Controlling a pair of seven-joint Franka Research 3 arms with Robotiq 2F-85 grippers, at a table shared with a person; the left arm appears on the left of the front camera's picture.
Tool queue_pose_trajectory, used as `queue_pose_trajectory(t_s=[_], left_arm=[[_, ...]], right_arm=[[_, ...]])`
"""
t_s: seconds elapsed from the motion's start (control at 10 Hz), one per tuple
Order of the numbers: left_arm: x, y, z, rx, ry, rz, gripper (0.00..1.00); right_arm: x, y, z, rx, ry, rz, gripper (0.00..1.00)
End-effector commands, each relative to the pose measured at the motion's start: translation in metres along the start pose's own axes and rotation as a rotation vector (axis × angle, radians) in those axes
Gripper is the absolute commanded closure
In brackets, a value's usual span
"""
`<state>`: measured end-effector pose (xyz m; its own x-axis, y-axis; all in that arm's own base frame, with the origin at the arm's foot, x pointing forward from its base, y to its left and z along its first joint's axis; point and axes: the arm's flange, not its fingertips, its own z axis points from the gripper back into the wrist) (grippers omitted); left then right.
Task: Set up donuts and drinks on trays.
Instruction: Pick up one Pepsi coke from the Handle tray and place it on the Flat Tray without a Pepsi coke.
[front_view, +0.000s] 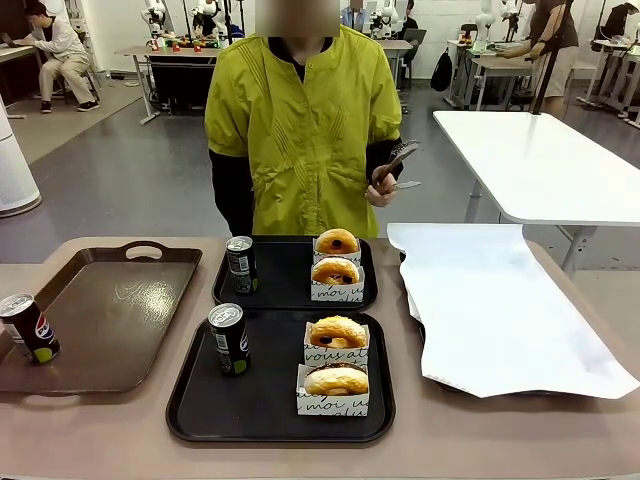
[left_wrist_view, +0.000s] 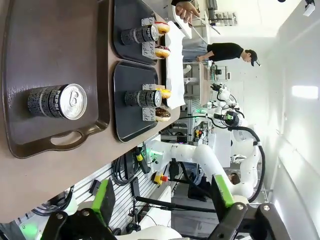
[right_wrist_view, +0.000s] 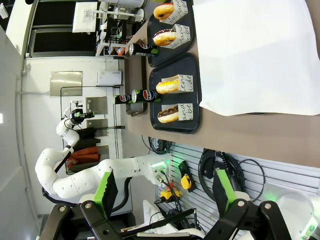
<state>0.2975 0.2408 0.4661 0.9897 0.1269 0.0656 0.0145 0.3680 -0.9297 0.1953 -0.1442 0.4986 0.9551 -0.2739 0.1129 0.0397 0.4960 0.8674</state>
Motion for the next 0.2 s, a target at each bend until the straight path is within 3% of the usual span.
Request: queue_pose_trajectory(t_s=[0.0, 0.1], left_arm=[[-0.0042, 0.0007, 0.0005, -0.004, 0.001, 0.0, 0.0], [-0.0042, 0.0007, 0.0005, -0.004, 0.001, 0.0, 0.0]], right_arm=[[0.001, 0.0004, -0.0005, 0.019, -0.002, 0.016, 0.0], [0.001, 0.0004, -0.0005, 0.019, -0.002, 0.016, 0.0]])
